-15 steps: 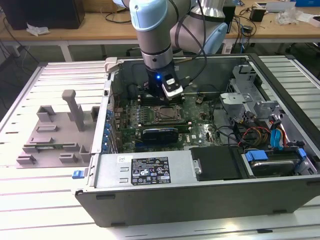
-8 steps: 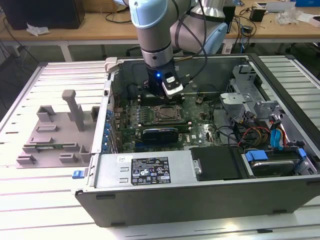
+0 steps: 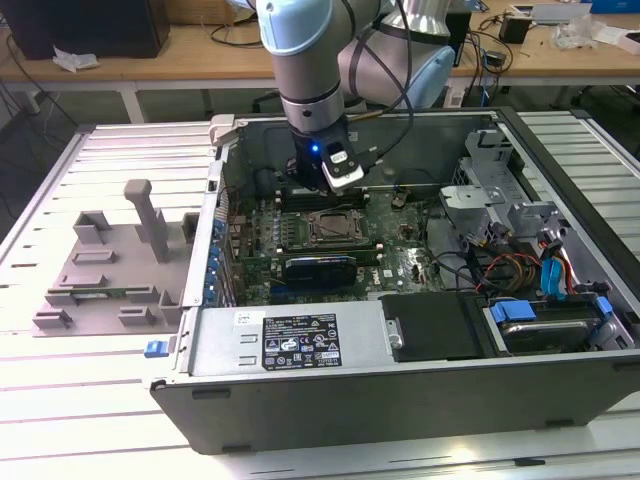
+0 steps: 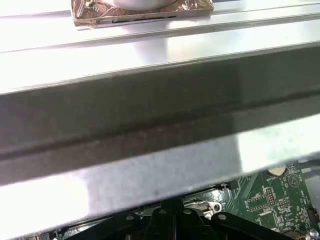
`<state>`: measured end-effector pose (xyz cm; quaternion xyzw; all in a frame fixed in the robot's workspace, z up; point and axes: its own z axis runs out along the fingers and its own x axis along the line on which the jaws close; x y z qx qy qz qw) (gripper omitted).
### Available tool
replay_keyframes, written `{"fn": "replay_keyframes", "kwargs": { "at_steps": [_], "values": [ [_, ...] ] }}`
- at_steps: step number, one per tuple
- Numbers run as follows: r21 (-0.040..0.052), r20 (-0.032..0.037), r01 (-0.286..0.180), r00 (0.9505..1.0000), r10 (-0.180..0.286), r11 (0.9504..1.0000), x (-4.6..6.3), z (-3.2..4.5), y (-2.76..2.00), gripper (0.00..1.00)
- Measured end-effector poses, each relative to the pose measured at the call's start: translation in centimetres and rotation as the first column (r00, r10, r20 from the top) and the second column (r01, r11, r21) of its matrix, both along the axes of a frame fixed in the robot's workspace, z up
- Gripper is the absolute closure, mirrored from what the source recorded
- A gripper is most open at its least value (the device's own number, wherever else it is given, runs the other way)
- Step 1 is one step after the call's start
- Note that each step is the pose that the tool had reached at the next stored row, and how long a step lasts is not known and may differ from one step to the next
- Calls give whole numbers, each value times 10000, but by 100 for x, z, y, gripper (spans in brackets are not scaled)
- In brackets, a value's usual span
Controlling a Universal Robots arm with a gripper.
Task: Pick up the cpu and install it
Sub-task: 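Install the first cpu locking lever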
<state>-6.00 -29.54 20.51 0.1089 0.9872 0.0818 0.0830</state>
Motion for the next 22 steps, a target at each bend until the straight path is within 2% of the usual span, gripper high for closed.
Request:
{"fn": "replay_keyframes", "kwargs": {
  "at_steps": [7,22],
  "values": [
    [-46,0,90,10000,-90,9999,-4,-42,0,89],
    [-51,0,230,9997,-230,9997,22,-66,0,89]
  ]
}}
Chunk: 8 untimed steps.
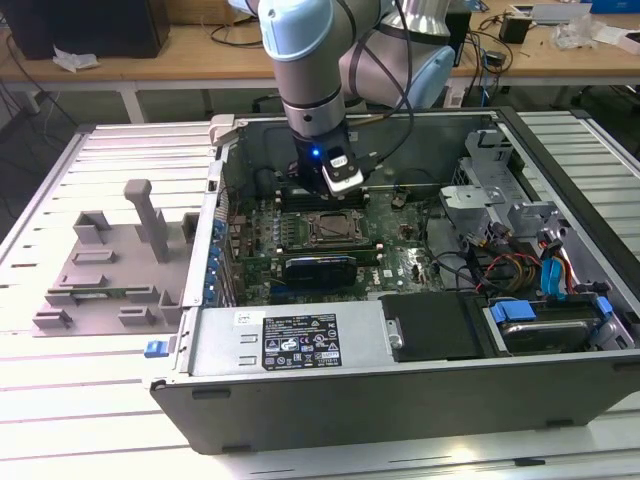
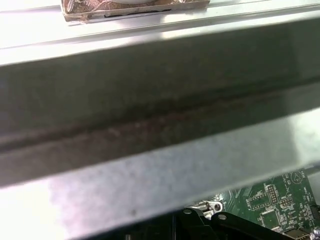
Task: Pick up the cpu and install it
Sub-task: 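Install the first cpu locking lever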
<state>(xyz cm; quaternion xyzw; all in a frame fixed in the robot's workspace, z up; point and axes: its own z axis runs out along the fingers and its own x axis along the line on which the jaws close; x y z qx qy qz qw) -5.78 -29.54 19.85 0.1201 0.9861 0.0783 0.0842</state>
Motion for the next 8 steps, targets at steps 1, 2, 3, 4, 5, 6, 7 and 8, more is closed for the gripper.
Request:
{"fn": "replay_keyframes", "kwargs": {
  "at_steps": [1,2,3,4,5,6,7,8],
  "values": [
    [1,1,2,10000,-2,10000,0,-1,0,89],
    [2,1,4,10000,-4,10000,0,-1,0,89],
    [2,1,7,10000,-7,10000,1,-1,0,89],
    [3,1,9,10000,-9,10000,3,-2,0,89],
    [4,3,11,10000,-11,10000,9,-2,1,89],
    [4,2,15,10000,-15,10000,17,-2,1,89],
    [4,3,19,10000,-19,10000,27,-2,1,89],
    [2,2,24,10000,-24,10000,41,-2,0,89]
  ]
}}
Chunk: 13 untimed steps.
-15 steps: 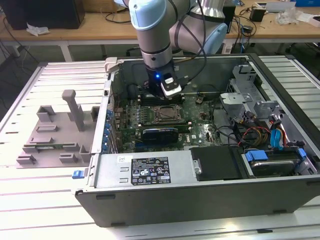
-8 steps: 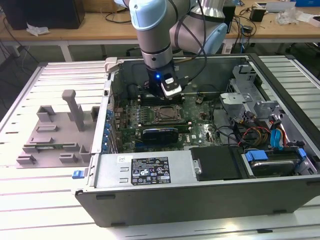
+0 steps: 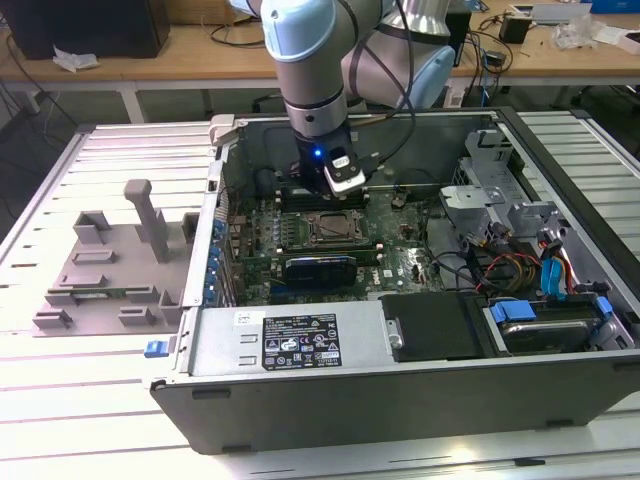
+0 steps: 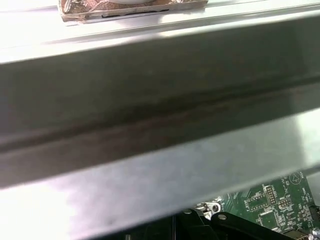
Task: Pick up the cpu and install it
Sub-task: 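Install the first cpu locking lever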
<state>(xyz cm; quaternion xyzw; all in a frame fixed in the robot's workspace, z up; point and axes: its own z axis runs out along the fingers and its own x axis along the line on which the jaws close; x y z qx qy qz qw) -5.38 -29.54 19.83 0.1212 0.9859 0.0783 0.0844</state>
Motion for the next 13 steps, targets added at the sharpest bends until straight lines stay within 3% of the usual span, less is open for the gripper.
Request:
{"fn": "replay_keyframes", "kwargs": {
  "at_steps": [11,13],
  "values": [
    [3,0,13,10000,-13,10000,15,-1,-30,89],
    [57,-2,12,10000,-12,10000,15,-5,-37,89]
  ]
}}
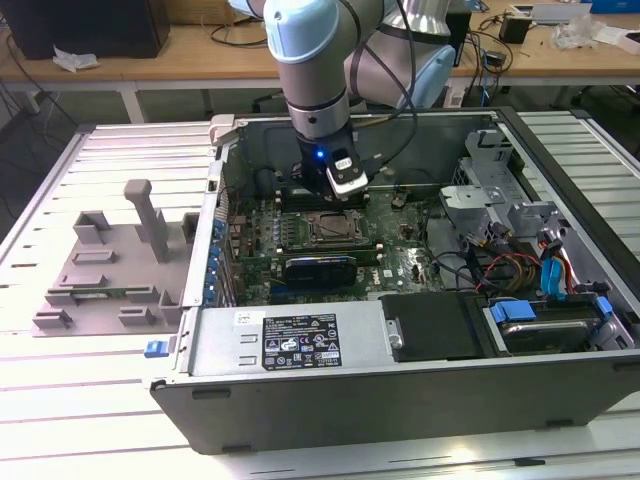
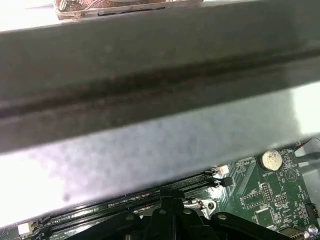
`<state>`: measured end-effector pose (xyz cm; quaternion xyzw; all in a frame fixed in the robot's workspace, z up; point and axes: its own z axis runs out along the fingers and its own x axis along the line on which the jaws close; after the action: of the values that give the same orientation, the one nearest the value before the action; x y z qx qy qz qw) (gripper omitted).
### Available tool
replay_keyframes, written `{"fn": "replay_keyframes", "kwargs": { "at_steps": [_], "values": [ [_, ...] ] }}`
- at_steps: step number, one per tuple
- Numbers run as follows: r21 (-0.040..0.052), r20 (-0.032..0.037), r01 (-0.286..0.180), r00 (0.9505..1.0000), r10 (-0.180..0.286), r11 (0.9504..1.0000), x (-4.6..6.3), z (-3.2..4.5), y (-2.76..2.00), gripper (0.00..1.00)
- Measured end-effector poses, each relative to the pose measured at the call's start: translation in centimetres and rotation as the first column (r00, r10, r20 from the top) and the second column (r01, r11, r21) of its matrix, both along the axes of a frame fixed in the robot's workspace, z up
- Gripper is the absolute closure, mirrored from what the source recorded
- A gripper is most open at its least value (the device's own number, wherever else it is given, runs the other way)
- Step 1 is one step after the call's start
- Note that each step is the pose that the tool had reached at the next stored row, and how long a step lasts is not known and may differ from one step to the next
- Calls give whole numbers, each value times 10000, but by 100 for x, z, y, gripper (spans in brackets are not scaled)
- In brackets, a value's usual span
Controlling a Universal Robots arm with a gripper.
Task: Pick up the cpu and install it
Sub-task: 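Install the first cpu locking lever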
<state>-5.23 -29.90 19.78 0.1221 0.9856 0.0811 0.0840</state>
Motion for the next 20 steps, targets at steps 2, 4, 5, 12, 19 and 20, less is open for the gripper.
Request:
{"fn": "replay_keyframes", "kwargs": {
  "at_steps": [2,4,5,12,19,20],
  "values": [
    [87,1,0,10000,0,10000,0,-6,-4,89],
    [231,1,0,10000,0,9997,0,-7,-6,89],
    [266,1,0,10000,0,9996,0,-8,-7,89],
    [147,2,18,10000,-18,9999,0,103,-7,89],
    [-792,-145,156,9998,-168,9967,5,129,-7,89],
    [-1006,-183,195,9996,-214,9947,6,129,-7,89]
  ]
}}
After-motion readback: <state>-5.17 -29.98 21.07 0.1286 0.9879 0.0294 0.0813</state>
